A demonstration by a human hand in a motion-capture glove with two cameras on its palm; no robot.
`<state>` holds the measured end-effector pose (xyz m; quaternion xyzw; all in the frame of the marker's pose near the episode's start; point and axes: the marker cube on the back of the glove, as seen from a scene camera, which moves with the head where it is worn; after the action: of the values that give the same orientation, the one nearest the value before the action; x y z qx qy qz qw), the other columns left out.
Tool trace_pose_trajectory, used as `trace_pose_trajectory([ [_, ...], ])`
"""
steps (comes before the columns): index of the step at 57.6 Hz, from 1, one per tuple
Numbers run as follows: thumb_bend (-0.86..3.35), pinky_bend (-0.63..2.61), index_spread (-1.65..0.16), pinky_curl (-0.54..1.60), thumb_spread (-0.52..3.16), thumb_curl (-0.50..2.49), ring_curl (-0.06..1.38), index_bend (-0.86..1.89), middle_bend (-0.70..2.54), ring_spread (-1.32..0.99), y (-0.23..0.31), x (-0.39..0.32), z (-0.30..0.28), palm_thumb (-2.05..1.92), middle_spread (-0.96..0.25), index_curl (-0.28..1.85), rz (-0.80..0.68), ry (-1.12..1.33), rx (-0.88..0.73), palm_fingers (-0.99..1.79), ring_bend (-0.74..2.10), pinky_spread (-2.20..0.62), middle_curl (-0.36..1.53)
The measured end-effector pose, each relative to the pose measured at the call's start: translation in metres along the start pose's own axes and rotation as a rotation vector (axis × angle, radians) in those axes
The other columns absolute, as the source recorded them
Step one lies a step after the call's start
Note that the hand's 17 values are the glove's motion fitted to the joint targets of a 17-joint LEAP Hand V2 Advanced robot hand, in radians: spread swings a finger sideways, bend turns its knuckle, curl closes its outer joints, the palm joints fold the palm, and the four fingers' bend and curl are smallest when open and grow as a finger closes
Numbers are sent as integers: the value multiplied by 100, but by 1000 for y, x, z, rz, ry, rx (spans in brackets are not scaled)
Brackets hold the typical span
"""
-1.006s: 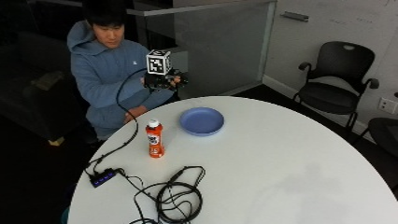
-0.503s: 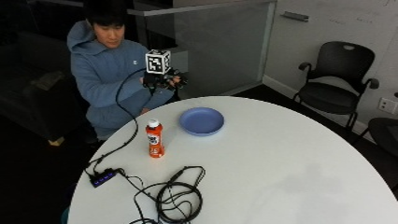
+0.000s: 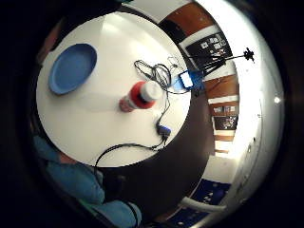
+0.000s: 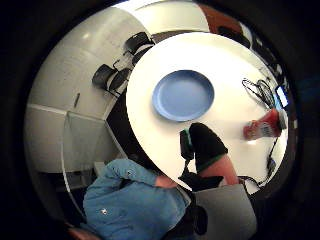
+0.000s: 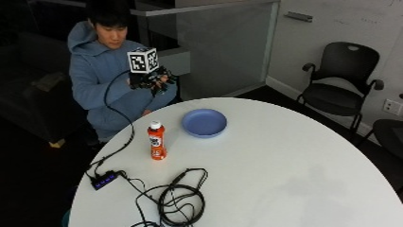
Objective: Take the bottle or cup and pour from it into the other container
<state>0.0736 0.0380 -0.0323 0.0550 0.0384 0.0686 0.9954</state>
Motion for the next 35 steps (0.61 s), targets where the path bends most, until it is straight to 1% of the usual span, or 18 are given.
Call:
trace_pose_trajectory([
  [15, -3, 70, -35, 26, 104, 39, 26, 15, 19, 20, 31, 88, -22, 67, 1, 25, 142, -48, 65, 5, 49, 25, 26],
  [24, -3, 70, -35, 26, 102, 38, 27, 15, 19, 20, 51, 129, -17, 65, 2, 24, 166, -208, 126, 6, 49, 25, 27],
  [31, -2, 69, -35, 26, 101, 38, 27, 14, 20, 20, 64, 167, -3, 66, 4, 24, 207, -309, 247, 7, 50, 25, 29],
  [35, -2, 68, -34, 26, 101, 39, 27, 15, 21, 20, 72, 180, 8, 68, 4, 24, 221, -399, 276, 9, 49, 25, 30],
])
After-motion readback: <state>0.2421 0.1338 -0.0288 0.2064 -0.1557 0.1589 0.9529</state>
